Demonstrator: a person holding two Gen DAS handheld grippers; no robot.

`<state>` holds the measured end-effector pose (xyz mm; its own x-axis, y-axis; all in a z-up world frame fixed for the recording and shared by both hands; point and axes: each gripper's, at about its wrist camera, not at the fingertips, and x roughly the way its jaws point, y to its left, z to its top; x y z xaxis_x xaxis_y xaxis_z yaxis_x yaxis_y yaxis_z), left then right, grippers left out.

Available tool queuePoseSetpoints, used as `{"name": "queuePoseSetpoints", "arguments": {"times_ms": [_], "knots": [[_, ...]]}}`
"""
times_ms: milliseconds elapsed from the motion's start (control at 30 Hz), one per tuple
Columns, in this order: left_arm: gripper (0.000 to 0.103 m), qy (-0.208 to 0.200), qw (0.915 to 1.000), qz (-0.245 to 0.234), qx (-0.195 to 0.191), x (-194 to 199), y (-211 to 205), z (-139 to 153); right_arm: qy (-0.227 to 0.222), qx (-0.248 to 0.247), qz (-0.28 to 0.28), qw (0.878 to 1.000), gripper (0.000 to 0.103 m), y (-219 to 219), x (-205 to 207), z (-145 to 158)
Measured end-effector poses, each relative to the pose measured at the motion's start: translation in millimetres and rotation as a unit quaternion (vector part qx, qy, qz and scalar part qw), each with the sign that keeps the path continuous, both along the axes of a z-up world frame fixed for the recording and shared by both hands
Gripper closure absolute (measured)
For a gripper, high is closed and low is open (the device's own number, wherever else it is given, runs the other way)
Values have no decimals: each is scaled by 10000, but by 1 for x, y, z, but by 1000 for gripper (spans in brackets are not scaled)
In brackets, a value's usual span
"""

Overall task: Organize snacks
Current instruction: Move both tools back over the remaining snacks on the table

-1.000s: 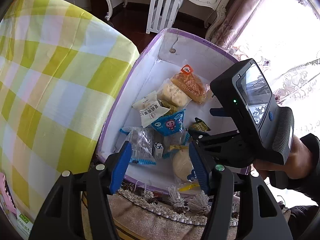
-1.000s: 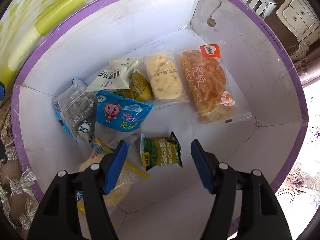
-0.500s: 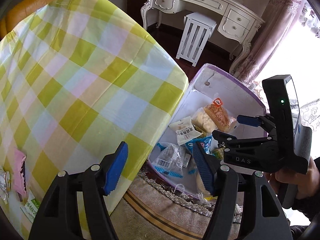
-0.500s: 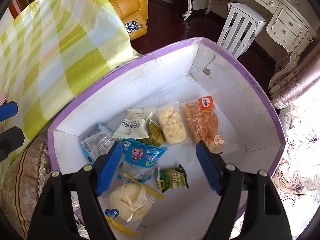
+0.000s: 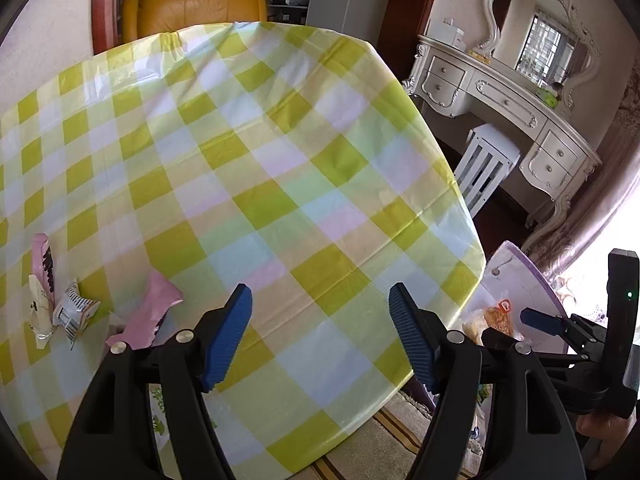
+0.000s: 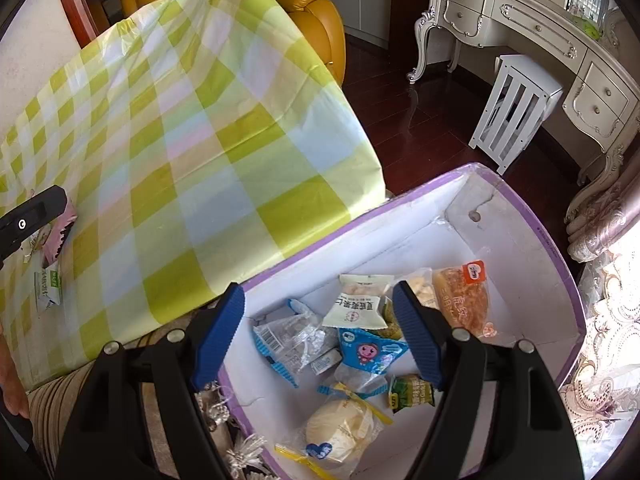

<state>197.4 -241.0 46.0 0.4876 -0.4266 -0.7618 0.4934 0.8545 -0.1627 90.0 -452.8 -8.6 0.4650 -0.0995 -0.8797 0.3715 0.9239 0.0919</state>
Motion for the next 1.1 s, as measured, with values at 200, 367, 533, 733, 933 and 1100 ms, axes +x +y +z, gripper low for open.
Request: {"name": "queuePoseSetpoints", "arguments": {"times_ms": [200,367,533,733,933,1100], "knots": [[33,-75,9978,641,-179,26,52,12,-229,145,435,9987,27,38,25,18],[29,-112,9911,1267,-385,49,107,19,-373,272,752,9961,27,68,44,28],[29,-54,9782,1960,-679,73,173,21,-470,478,1077,9919,26,101,59,36],[30,23,9581,2737,-845,98,248,15,-478,715,1577,9837,26,150,74,39],[33,239,9544,2895,-694,120,277,2,-364,783,2046,9750,25,197,84,34],[37,421,9555,2854,-611,132,286,-13,-182,784,2321,9694,24,231,92,22]]}}
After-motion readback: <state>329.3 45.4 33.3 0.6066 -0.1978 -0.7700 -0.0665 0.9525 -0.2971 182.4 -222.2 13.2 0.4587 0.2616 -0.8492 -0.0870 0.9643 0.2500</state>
